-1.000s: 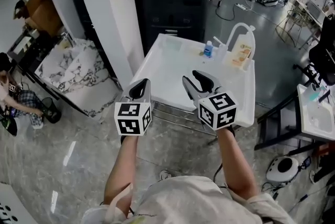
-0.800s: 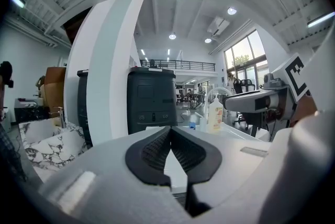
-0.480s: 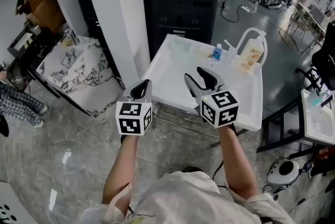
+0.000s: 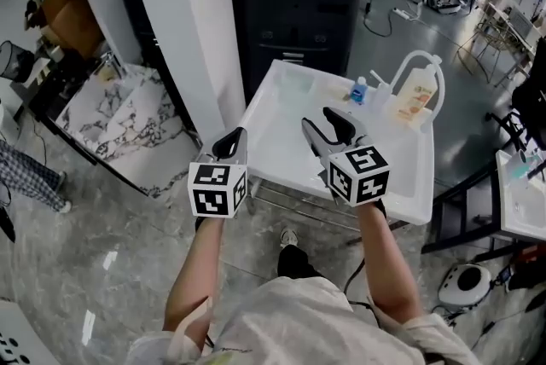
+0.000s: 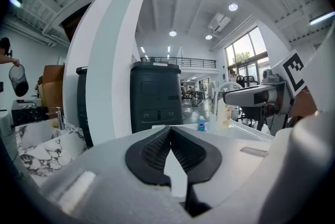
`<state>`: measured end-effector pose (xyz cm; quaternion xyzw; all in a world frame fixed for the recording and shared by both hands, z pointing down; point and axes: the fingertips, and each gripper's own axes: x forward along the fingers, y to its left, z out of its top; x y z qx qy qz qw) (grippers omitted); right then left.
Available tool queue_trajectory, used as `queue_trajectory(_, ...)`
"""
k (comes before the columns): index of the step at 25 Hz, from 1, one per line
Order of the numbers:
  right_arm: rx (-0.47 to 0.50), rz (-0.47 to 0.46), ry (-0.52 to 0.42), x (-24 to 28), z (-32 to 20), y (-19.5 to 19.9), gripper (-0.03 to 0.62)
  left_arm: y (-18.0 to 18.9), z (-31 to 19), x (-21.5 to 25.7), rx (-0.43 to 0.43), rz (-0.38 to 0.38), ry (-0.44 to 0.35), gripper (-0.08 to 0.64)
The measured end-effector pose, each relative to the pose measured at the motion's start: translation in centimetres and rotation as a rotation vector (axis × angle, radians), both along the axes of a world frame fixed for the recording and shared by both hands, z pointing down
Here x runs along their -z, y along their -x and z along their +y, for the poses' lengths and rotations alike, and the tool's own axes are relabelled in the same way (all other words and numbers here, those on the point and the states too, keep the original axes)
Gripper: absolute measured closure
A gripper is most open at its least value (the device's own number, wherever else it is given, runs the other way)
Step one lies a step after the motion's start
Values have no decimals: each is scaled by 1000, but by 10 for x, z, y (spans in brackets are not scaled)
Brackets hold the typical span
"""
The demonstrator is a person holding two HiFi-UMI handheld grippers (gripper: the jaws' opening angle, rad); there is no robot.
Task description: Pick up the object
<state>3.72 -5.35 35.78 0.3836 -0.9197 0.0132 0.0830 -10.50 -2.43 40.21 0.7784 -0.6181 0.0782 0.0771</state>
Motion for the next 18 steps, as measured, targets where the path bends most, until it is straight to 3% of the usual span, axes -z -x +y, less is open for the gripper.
queue_trajectory(18, 26, -3, 46, -12, -161, 8, 390, 3, -161, -3, 9, -27, 37, 555)
